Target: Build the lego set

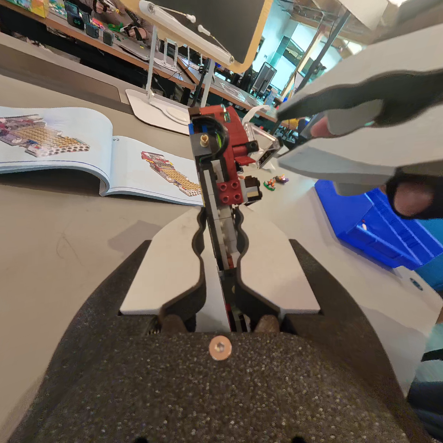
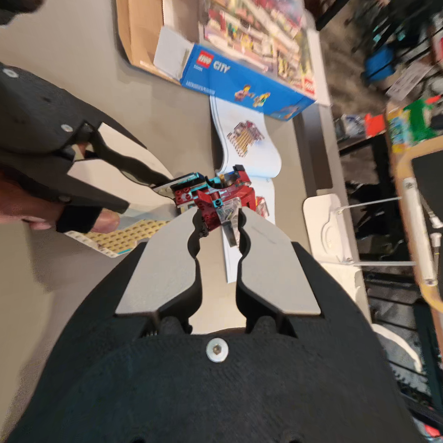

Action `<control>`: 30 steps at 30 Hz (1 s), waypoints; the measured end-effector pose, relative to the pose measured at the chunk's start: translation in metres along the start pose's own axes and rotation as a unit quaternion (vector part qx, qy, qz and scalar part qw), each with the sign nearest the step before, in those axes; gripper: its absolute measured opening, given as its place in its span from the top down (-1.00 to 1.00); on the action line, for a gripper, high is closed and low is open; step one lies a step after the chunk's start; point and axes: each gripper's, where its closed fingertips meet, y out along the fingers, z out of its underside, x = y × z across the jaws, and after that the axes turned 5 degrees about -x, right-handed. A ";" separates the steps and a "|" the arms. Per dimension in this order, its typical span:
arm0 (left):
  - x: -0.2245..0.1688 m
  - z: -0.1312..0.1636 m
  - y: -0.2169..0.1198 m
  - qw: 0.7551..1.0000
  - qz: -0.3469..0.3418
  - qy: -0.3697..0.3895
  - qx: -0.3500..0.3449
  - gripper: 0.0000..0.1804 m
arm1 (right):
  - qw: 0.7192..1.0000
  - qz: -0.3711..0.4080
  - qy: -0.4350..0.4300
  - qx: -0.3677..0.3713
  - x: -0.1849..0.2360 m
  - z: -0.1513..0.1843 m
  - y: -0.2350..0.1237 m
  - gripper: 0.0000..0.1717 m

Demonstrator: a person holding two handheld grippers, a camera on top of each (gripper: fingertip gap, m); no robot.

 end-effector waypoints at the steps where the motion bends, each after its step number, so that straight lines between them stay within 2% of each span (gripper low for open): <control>1: 0.001 -0.001 0.000 1.000 0.003 -0.012 -0.005 0.75 | 1.000 0.015 -0.012 -0.016 0.000 -0.004 -0.003 0.67; 5: 0.003 -0.006 0.000 0.994 0.038 -0.100 -0.019 0.75 | 0.996 0.046 -0.037 -0.064 0.012 -0.007 -0.011 0.74; 10: 0.001 -0.004 0.002 0.972 0.096 -0.216 -0.011 0.75 | 0.994 0.045 -0.066 -0.081 0.025 0.003 -0.002 0.71; 16: -0.008 -0.002 -0.001 0.951 0.136 -0.279 -0.003 0.75 | 0.986 0.053 -0.128 -0.092 0.026 0.008 0.009 0.57; 20: -0.010 -0.001 -0.002 0.950 0.133 -0.283 0.000 0.75 | 0.985 0.057 -0.133 -0.089 0.025 0.008 0.013 0.46; 30: -0.008 0.005 -0.001 0.956 0.110 -0.272 0.022 0.75 | 0.978 0.060 -0.189 -0.060 0.028 0.014 0.020 0.42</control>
